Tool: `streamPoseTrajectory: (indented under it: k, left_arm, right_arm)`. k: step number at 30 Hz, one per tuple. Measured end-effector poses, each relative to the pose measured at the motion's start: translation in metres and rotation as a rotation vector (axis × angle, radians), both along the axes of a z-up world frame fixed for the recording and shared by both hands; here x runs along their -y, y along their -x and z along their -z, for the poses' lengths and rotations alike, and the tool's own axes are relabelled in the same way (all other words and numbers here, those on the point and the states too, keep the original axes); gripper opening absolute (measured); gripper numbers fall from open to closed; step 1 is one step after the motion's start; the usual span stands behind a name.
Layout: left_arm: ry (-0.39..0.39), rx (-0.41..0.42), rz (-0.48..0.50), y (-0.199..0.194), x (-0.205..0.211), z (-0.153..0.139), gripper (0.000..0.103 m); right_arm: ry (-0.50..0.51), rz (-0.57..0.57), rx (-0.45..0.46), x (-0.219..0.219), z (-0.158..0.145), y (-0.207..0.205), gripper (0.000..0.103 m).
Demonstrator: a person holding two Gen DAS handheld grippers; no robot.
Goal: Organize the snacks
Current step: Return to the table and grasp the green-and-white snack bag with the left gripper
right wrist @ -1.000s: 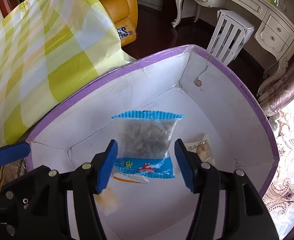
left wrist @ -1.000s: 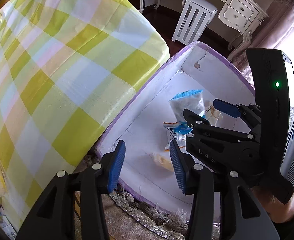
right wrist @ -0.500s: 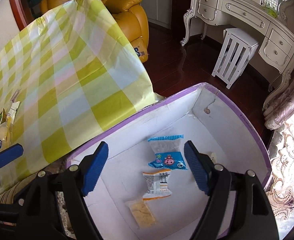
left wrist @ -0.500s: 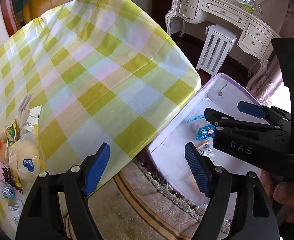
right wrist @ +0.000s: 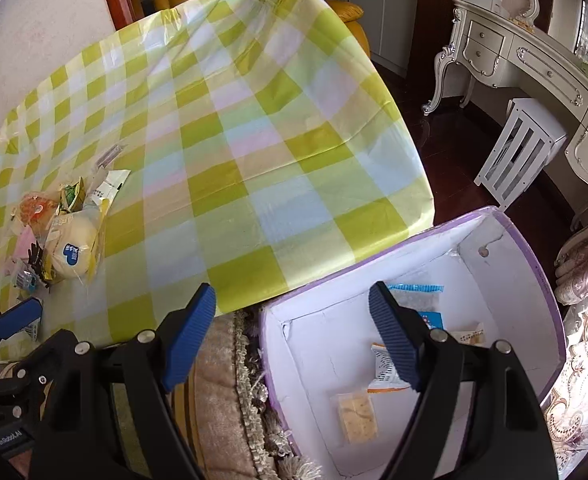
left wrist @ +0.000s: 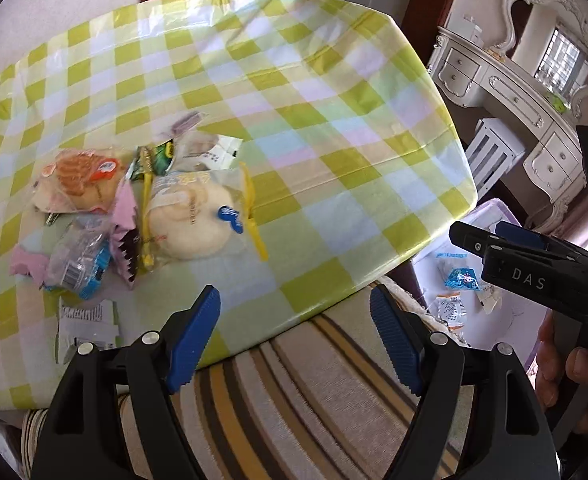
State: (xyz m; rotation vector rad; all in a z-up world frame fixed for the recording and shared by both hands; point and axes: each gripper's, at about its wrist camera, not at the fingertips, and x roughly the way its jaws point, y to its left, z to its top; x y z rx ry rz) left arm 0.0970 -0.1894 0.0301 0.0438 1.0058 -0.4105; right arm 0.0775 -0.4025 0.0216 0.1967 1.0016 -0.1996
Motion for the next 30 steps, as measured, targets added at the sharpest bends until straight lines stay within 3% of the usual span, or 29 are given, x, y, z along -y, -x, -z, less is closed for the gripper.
streamPoseTrajectory:
  k: [16, 19, 30]
  left_arm:
    - [0.229, -0.164, -0.407, 0.006, -0.155, 0.027, 0.075]
    - [0.256, -0.192, -0.436, 0.002, -0.164, 0.034, 0.073]
    - [0.248, -0.223, -0.453, -0.018, -0.166, 0.044, 0.066]
  right_arm:
    - [0.070, -0.235, -0.003, -0.089, -0.010, -0.018, 0.081]
    - [0.064, -0.279, -0.006, -0.105, -0.010, -0.021, 0.081]
    - [0.031, -0.420, -0.022, -0.153, -0.002, -0.036, 0.081]
